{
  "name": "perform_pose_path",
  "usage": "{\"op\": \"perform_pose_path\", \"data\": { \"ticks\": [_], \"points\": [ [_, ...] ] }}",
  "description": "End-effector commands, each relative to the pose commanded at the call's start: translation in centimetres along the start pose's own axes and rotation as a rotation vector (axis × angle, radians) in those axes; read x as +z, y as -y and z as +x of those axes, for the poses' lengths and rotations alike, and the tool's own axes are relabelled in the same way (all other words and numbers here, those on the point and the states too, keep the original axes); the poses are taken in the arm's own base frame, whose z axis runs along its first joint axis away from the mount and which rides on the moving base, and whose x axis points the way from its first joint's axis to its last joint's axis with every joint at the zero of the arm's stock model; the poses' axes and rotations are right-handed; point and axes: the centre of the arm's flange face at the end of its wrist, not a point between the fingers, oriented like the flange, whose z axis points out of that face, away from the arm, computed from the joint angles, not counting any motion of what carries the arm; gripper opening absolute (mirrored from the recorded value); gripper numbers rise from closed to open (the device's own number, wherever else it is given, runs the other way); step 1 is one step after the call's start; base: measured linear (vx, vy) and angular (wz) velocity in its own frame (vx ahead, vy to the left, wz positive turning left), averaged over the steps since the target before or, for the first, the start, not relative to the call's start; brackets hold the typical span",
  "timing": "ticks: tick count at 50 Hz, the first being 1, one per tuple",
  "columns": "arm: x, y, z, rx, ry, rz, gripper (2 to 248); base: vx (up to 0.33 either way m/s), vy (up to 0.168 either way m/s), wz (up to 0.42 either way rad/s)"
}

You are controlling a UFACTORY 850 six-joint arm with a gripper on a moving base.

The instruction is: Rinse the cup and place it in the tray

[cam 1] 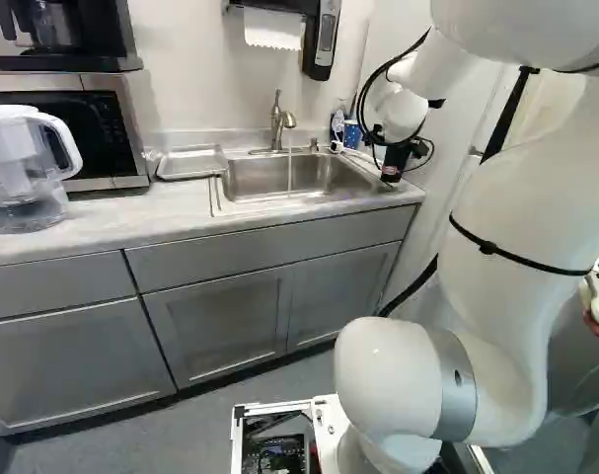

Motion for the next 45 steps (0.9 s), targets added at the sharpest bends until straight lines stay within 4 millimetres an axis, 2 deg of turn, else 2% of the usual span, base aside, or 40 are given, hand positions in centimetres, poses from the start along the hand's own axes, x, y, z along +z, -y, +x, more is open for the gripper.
{"op": "perform_pose_path", "data": {
  "ticks": [37,45],
  "points": [
    [0.09,-0.26,0.24,0.001,-0.021,-0.019,247,0.000,0.000,0.000],
    [0.29,-0.11,-0.26,-0.003,-0.011,-0.017,247,0.000,0.000,0.000]
  ]
}}
